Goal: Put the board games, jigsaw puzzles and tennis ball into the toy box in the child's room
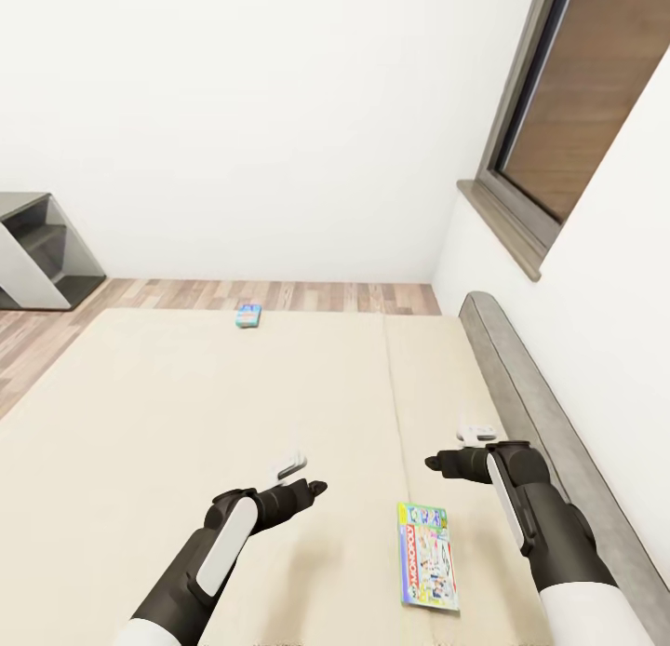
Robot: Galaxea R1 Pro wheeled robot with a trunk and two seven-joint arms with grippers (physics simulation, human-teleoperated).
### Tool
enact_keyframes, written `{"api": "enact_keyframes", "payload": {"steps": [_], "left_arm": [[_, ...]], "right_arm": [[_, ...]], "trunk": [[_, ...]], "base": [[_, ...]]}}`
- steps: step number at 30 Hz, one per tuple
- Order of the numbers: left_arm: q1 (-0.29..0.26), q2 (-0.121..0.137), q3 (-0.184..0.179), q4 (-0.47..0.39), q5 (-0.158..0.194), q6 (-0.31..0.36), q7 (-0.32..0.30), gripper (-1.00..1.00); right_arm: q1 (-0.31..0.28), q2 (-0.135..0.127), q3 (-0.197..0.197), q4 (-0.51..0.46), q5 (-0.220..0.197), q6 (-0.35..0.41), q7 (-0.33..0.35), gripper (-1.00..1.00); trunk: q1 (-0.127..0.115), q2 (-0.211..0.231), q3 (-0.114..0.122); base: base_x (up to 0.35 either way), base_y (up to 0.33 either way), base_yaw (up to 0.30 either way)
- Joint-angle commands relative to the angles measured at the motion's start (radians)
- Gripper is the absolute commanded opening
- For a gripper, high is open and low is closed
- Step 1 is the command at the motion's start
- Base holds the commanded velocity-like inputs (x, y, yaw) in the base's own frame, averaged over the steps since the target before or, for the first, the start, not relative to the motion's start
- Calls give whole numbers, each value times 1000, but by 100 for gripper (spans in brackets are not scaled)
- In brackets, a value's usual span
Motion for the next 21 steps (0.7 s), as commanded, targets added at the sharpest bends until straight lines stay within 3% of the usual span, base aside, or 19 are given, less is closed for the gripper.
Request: {"api": "enact_keyframes", "payload": {"steps": [1,17,21], "left_arm": [[0,0,-1,-1,11,3,9,100],[-1,0,3,-10,16,4,-4,100],[-1,2,7,-40,18,5,-41,100]], "right_arm": [[-1,0,-1,-1,10,4,10,100],[-1,0,-1,-2,9,4,10,100],[-1,-1,-1,-4,6,4,10,100]], "trunk": [[0,-1,-3],[0,-1,-29],[0,-1,-35]], "base": [[0,0,0],[0,0,0],[0,0,0]]}}
